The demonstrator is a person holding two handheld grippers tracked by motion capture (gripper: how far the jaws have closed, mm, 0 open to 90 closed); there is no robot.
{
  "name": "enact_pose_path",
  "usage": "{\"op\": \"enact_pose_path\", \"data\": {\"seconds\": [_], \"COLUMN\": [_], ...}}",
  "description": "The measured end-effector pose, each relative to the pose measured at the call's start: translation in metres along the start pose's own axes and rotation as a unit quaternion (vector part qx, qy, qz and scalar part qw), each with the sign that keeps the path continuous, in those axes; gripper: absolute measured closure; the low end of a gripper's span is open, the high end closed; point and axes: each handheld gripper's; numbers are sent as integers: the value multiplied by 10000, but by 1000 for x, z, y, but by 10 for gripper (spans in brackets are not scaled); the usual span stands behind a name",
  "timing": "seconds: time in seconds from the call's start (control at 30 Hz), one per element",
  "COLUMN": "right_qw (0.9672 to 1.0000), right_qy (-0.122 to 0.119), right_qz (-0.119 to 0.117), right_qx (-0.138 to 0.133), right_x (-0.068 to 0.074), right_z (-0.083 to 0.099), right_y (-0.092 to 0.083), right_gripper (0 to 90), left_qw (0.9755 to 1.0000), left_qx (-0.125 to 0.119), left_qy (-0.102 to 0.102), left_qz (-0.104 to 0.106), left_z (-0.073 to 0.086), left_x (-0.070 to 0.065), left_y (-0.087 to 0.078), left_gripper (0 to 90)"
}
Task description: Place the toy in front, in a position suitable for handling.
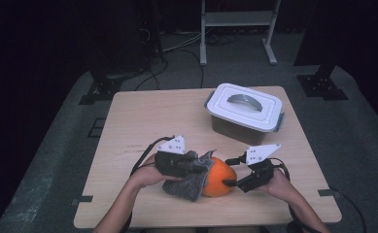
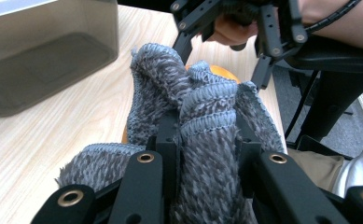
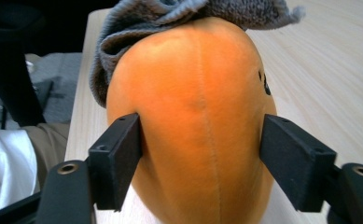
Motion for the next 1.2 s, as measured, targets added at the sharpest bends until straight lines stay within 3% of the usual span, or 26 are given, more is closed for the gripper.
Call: {"op": "enact_pose_path", "data": {"seconds": [0.13, 0.2, 0.37, 0.53, 0.63, 0.8, 1.07, 1.2], "right_qw": [9997, 9998, 9997, 9994, 9991, 9994, 9995, 9995], "right_qy": [-138, -124, -153, -276, -383, -269, -213, -181], "right_qz": [204, 164, 140, 55, 52, 32, 11, -14], "right_qx": [-4, -65, -86, -195, -175, -220, -236, -249], "right_x": [7, 7, 5, 4, 7, 1, -5, -7], "right_z": [-5, -7, -10, -12, -14, -3, 6, 8], "right_y": [-3, -3, 4, 10, 13, 8, 1, 0], "right_gripper": [257, 259, 407, 483, 526, 574, 586, 585], "left_qw": [10000, 10000, 9999, 9989, 9983, 9991, 10000, 9995], "left_qx": [3, 16, -44, -129, 138, 72, 7, 128], "left_qy": [51, 68, 139, 432, 561, 420, -14, -157], "left_qz": [-4, -3, 38, 161, 85, 41, -33, -224], "left_z": [-4, -6, -13, -32, -39, -33, -3, 12], "left_x": [-2, -2, -5, -15, -15, -8, 7, 10], "left_y": [2, 3, 1, 4, 13, 13, 3, -2], "left_gripper": [705, 705, 705, 706, 706, 705, 698, 696]}}
Point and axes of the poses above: each handheld gripper's, and its own axes: y roughly forward along the jaws, z roughly out of its underside, x roughly to its left, and after that the axes turned 12 degrees about x, right-handed
